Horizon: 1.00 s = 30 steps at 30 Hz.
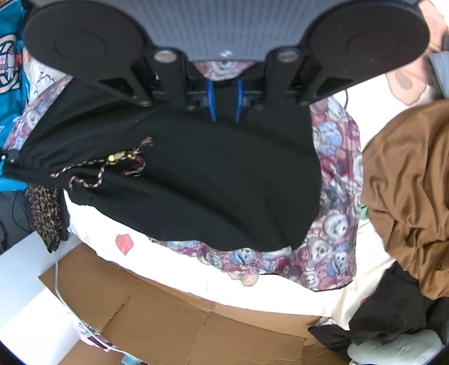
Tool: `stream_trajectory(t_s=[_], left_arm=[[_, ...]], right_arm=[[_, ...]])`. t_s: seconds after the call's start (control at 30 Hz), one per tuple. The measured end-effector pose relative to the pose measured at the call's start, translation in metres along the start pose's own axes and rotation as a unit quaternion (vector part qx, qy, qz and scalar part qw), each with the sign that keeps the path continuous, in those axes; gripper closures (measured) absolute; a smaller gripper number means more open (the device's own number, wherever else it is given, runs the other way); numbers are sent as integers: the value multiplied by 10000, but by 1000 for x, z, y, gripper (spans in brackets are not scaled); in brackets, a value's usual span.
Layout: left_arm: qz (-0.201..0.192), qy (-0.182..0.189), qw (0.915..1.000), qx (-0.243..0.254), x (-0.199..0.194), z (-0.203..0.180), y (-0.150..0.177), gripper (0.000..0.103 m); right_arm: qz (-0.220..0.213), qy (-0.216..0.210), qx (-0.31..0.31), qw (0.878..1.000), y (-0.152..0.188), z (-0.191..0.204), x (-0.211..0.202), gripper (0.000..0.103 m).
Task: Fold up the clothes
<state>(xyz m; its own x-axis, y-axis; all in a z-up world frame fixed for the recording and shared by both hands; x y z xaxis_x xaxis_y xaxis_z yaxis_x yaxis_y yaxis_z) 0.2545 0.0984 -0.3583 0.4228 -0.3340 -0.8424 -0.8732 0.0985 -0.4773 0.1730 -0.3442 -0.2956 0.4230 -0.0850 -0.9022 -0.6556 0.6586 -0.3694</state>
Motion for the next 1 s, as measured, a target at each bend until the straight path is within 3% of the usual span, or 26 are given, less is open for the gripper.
stream_trajectory(t_s=[0.17,0.47,0.67,0.8,0.93,1.0], left_arm=[[-56,40,10000,-18,6,-2,-14,87],[-243,-34,9996,165,25,3,-56,82],[-391,-351,9986,4,52,21,-75,64],[-394,-623,9973,-28,70,35,-78,45],[-300,-922,9951,-184,88,54,-72,40],[-270,-1026,9938,-336,96,65,-66,32]], right_arm=[[-90,6,-191,9998,-7,-3,-5,91],[-212,-51,-36,9998,2,-27,29,91],[-374,-212,177,9989,9,-41,49,90],[-477,-264,351,9979,19,-50,63,89],[-696,-515,538,9948,33,-56,73,79],[-759,-580,619,9935,42,-60,78,75]])
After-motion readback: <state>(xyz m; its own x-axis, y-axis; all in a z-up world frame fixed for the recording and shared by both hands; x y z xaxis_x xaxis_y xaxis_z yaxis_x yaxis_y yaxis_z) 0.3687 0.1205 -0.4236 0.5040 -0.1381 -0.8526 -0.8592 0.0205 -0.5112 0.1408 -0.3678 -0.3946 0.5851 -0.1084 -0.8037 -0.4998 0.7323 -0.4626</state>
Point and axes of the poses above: each gripper's, at about its wrist camera, not at the fingertips, and x roughly the way its jaws point, z to its left, y to its underside, the point moved 5 cm from there along x, roughly the way its jaws point, and after that the axes turned 12 degrees about -z, right-handed, at the moved point
